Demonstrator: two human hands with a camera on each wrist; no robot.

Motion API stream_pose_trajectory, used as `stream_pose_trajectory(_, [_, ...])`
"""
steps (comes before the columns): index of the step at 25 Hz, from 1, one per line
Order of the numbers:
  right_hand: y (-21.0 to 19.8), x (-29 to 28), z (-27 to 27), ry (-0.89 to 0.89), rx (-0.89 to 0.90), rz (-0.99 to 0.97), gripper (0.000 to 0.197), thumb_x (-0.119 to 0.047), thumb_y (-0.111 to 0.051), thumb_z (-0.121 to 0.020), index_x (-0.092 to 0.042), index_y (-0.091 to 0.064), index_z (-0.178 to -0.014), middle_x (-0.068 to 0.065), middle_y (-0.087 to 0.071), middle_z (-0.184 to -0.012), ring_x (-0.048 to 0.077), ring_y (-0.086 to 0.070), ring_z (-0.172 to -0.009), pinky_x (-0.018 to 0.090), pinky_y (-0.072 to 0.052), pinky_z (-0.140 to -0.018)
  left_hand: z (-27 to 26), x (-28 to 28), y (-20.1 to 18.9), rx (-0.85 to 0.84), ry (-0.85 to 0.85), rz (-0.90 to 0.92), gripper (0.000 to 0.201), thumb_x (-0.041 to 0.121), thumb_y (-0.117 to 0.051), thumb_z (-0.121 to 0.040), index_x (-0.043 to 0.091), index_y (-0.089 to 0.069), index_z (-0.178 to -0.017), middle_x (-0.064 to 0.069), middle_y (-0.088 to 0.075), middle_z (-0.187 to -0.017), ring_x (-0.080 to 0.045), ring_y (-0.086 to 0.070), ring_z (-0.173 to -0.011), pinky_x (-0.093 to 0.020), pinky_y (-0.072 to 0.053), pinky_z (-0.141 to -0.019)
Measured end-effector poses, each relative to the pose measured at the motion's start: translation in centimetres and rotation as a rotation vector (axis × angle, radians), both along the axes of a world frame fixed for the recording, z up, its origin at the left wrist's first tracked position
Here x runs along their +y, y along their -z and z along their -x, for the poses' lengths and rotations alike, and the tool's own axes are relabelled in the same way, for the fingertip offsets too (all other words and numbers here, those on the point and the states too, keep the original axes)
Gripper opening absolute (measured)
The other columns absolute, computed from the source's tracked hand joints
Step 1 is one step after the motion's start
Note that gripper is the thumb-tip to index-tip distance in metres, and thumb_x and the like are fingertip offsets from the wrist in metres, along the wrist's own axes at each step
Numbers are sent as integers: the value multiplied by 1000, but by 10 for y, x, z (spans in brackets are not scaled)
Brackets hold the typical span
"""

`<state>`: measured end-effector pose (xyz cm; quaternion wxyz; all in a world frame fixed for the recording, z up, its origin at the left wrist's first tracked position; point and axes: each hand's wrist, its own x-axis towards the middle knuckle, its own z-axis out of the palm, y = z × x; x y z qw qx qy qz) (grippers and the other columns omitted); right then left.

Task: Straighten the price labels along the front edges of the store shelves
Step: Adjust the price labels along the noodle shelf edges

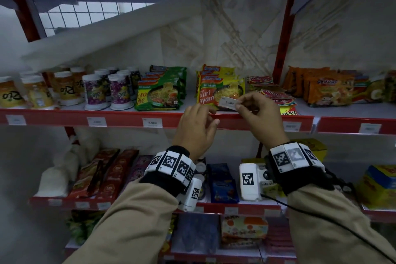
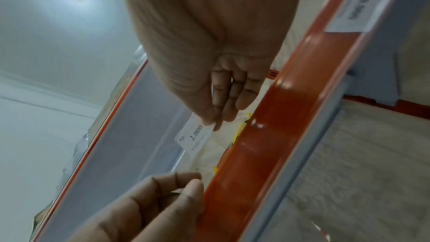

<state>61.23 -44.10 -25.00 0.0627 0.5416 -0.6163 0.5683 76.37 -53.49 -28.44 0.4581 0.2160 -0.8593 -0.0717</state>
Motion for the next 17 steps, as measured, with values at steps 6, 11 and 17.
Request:
stream_pose_trajectory(6, [15,-4,0,43,256,-122,6,-17,-66,-84,-24,-65,-85,-7,-66,-81,23,-59,-85,47,-48,-82,-2,3,-4,-29,-17,-32,29,27,-53,-95,12,-56,-119,-4,-57,-95,-21,-45,-93,-31,-38,-78])
stream_pose_trajectory(11, [11,0,3,58,398,-221,10,-22,-64,-82,-24,-62,-92,-7,-58,-83,22,-53,-85,46,-44,-84,3,3,-3,-61,-95,28,17,22,-57,-92,7,-63,-93,-11,-51,-90,-28,-45,-87,-39,-40,-71])
stream_pose_trajectory(17, [9,2,2,169,589,-395,19,-32,-59,-88,-18,-65,-101,5,-54,-99,28,-46,-99,44,-38,-89,0,4,0,-82,-68,78,14,17,-62,-85,7,-69,-91,-11,-51,-86,-29,-47,-86,-38,-41,-70])
